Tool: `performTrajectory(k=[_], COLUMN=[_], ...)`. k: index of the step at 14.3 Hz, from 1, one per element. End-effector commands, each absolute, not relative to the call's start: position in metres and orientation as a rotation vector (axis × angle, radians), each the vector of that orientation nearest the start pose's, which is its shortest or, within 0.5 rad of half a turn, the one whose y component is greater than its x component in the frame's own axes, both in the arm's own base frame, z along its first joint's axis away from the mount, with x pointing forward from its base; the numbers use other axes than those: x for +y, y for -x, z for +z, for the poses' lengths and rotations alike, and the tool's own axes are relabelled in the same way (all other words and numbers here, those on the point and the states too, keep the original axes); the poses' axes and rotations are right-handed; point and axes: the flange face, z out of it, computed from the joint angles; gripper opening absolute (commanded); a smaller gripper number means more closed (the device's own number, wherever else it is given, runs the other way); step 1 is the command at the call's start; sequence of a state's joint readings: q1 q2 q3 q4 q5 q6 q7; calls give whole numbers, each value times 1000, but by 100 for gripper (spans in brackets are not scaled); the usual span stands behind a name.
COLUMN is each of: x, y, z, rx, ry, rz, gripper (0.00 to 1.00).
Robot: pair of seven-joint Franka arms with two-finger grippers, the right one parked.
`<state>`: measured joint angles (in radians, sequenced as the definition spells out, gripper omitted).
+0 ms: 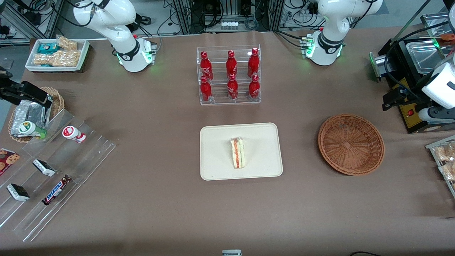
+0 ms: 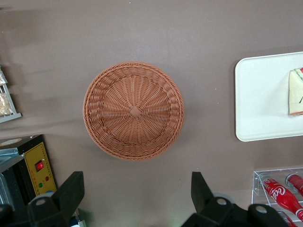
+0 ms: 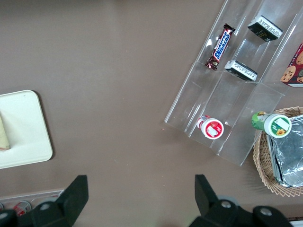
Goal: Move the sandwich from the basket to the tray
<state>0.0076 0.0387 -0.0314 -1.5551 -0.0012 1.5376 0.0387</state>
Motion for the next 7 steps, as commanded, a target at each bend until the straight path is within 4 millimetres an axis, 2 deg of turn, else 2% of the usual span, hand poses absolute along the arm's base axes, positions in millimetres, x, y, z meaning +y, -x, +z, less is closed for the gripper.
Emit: performTrajectory(k=[1, 7], x=[-13, -13], y=[-561, -562], z=[613, 613], rx=[89, 89], ry=[3135, 3139], rz=[65, 60], gripper=[100, 100])
